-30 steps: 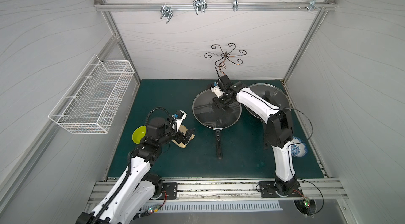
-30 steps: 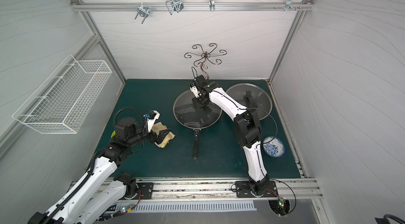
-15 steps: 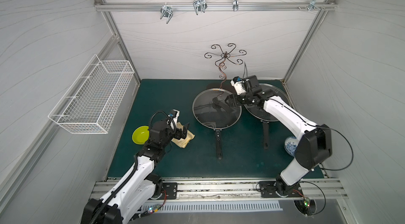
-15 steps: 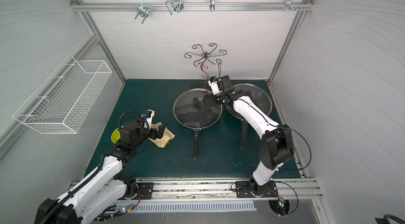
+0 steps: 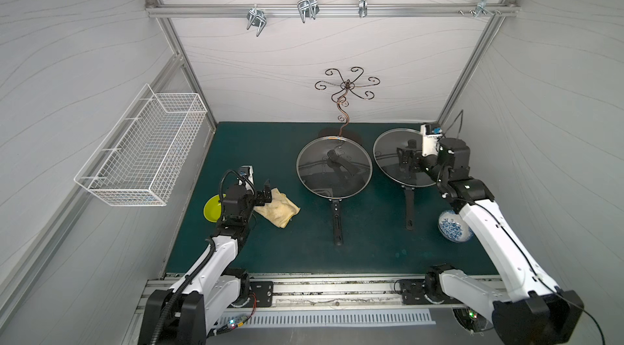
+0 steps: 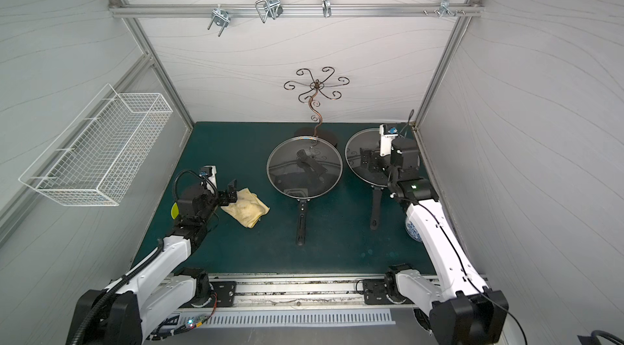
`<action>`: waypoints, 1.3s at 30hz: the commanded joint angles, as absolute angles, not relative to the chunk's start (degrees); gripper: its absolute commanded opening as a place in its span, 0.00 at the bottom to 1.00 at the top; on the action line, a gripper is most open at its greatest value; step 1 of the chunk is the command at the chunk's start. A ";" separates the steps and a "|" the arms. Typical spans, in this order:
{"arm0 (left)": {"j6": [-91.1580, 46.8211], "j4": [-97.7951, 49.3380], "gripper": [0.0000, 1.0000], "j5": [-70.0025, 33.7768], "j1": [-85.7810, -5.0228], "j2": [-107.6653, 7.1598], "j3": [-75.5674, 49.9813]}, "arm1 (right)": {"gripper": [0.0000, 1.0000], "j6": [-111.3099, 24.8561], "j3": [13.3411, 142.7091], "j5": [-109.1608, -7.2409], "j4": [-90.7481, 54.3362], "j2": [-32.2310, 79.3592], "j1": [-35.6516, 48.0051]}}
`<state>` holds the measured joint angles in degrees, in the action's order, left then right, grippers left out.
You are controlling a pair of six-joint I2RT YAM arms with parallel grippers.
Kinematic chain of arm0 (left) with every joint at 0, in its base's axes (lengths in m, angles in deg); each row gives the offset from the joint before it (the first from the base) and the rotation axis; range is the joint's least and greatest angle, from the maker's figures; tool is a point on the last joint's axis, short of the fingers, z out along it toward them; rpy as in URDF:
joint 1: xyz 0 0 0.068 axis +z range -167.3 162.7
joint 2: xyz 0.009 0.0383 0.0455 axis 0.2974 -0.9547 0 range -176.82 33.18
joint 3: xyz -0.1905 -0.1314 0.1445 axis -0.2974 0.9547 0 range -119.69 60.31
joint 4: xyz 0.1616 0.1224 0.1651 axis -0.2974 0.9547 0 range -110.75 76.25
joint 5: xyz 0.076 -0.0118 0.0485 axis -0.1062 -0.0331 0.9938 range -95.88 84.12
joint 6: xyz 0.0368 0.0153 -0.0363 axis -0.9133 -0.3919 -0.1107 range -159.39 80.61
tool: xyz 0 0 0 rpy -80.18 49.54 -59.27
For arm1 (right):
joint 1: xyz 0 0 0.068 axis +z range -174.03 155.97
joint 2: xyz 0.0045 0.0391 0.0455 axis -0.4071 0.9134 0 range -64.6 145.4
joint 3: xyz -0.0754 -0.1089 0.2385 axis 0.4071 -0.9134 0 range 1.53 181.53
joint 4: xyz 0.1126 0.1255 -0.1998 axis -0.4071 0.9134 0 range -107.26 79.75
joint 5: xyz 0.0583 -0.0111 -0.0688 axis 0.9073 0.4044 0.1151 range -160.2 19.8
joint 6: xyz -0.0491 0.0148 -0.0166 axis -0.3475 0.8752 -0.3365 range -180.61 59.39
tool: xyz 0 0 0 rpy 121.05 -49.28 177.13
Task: Wipe the pot lid with a cloth
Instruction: Place the pot lid on the cooking pot, then reset both arms
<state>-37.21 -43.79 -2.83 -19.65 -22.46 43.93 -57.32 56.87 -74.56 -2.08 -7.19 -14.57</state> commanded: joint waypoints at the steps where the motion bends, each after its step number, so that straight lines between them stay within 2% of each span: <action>1: -33.64 -53.14 0.99 -3.24 -18.45 -24.11 46.68 | 0.99 -56.55 50.85 -77.73 -7.00 -11.98 -18.71; 8: -33.86 -60.29 0.99 -2.91 -18.36 -28.07 49.54 | 0.99 -57.18 35.04 -78.36 -20.73 -18.34 -24.59; 18: -36.69 -67.21 0.99 -5.61 -18.36 -36.39 47.07 | 0.99 -54.15 20.77 -79.99 -39.51 -10.08 -25.93; 24: -39.65 -67.67 0.99 -5.37 -18.42 -41.01 43.82 | 0.99 -53.53 18.76 -79.34 -48.83 -1.55 -26.00; 30: -40.22 -65.28 0.99 -6.58 -17.04 -44.22 40.02 | 0.99 -52.26 19.19 -79.96 -52.34 3.57 -26.00; 33: -41.15 -62.52 0.99 -8.39 -16.95 -43.68 38.61 | 0.99 -52.05 19.46 -80.31 -53.91 5.41 -26.01; 39: -39.37 -66.79 0.99 -11.29 -14.27 -45.93 39.48 | 0.99 -52.43 19.38 -80.58 -55.75 7.31 -26.03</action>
<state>-39.75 -62.09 -8.80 -15.85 -44.34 40.52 -52.38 19.03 -79.67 -54.79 6.27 -25.68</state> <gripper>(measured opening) 0.993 0.990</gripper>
